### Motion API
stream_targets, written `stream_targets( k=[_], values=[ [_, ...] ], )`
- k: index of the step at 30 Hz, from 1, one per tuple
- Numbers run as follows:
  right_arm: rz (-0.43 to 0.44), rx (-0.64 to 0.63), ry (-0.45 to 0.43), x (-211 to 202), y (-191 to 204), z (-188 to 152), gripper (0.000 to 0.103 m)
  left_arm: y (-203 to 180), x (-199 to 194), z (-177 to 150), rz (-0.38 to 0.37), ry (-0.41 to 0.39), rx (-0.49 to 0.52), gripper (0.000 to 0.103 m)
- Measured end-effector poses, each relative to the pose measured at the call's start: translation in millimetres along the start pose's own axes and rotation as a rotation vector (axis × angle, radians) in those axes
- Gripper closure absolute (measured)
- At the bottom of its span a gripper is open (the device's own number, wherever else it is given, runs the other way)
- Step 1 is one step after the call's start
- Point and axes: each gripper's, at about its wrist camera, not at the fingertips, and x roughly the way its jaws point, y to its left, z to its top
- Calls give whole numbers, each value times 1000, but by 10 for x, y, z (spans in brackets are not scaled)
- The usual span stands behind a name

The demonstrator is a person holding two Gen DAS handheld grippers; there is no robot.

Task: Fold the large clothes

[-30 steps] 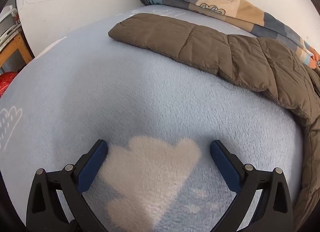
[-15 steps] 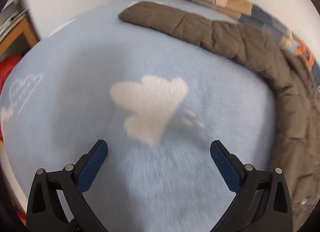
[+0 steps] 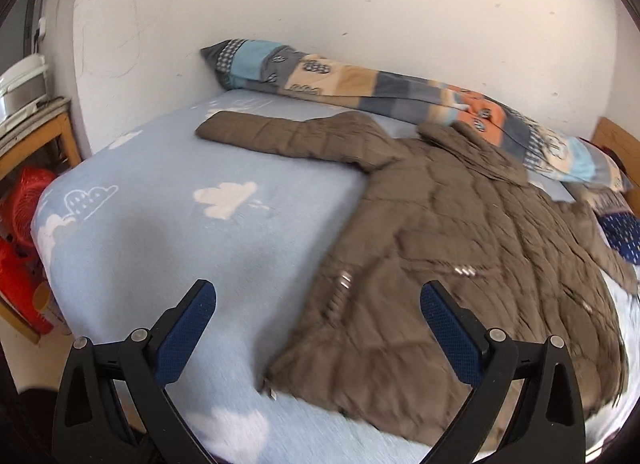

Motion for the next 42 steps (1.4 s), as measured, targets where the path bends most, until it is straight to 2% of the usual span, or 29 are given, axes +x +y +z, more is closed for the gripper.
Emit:
stream_targets(
  k=[3, 6, 8, 11, 14, 19, 24, 42],
  values=[
    [67, -98, -5, -264, 465, -446, 0, -208, -135, -145, -25, 8, 15, 1],
    [123, -207, 31, -416, 931, -874, 0, -449, -278, -304, -60, 7, 46, 1],
    [129, -290, 55, -477, 1200, -1139, 0, -603, -335, -384, -75, -1, 90, 1],
    [163, -396, 120, -476, 1481, -1499, 0, -739, -311, -456, -56, 5, 152, 1],
    [182, -495, 194, -379, 1645, -1696, 0, -695, -259, -463, -52, 15, 142, 1],
    [159, -549, 194, -320, 1688, -1769, 0, -587, -138, -461, -41, 50, 123, 1],
    [141, -552, 236, -180, 1703, -1849, 0, -555, -60, -484, -40, 79, 120, 1],
    [145, -547, 281, -67, 1690, -1897, 0, -636, 4, -525, -37, 93, 156, 1]
  ],
)
